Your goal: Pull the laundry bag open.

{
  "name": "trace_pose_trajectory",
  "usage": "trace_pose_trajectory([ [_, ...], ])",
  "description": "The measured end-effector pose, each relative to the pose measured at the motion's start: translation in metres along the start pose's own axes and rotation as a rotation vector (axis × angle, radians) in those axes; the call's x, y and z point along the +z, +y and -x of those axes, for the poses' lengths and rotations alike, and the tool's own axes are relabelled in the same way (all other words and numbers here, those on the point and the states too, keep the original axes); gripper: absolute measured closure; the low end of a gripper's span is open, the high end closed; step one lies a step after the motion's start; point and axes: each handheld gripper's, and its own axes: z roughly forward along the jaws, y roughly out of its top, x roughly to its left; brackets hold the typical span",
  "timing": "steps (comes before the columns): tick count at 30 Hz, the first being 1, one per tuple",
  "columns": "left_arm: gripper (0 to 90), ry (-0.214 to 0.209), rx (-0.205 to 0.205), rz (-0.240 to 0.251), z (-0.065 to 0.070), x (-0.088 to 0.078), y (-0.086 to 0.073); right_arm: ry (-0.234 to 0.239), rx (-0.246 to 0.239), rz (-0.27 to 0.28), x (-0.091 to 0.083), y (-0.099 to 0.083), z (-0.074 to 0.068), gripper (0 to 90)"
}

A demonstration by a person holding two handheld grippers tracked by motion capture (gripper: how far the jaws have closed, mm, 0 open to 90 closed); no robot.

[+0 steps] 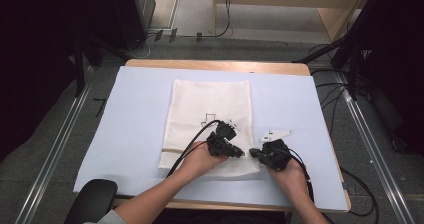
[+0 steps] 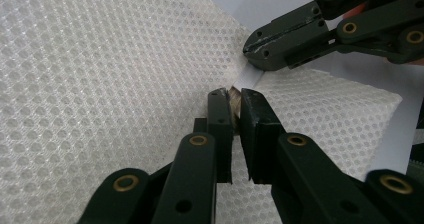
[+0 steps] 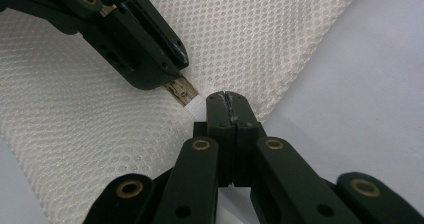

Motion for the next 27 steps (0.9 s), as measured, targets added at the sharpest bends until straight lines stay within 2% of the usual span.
trace_pose_trajectory([
  [6, 88.0, -0.006, -0.017, -0.005, -0.002, 0.000, 0.000, -0.003, 0.017, -0.005, 0.000, 0.001, -0.002, 90.0],
  [8, 87.3, -0.013, -0.032, 0.001, -0.003, 0.001, 0.000, 0.019, 0.033, -0.011, 0.000, 0.002, -0.003, 90.0],
  [9, 87.3, -0.011, -0.026, -0.001, -0.003, 0.001, 0.000, 0.017, 0.037, -0.013, 0.001, 0.003, -0.005, 90.0],
  [10, 87.3, -0.008, -0.016, -0.006, -0.002, 0.000, 0.000, 0.008, 0.018, -0.016, 0.001, 0.003, -0.007, 90.0],
  [13, 87.6, -0.005, -0.015, -0.006, -0.002, 0.002, 0.000, 0.005, 0.022, -0.015, 0.004, 0.005, -0.009, 90.0],
  [16, 88.5, -0.011, -0.014, -0.008, -0.003, 0.002, 0.001, 0.007, 0.049, -0.021, 0.004, 0.005, -0.009, 90.0],
  [18, 88.7, -0.009, -0.017, -0.012, -0.003, 0.001, 0.001, 0.001, 0.022, -0.021, 0.004, 0.005, -0.010, 90.0],
  [22, 89.0, -0.006, 0.001, -0.023, -0.004, -0.001, 0.001, -0.004, 0.043, -0.022, 0.005, 0.005, -0.010, 90.0],
  [23, 89.0, -0.009, -0.008, -0.017, -0.003, -0.002, 0.001, -0.010, 0.044, -0.024, 0.005, 0.005, -0.011, 90.0],
  [27, 89.1, -0.020, -0.017, -0.021, -0.007, -0.005, -0.002, -0.027, 0.023, -0.017, 0.005, 0.004, -0.014, 90.0],
])
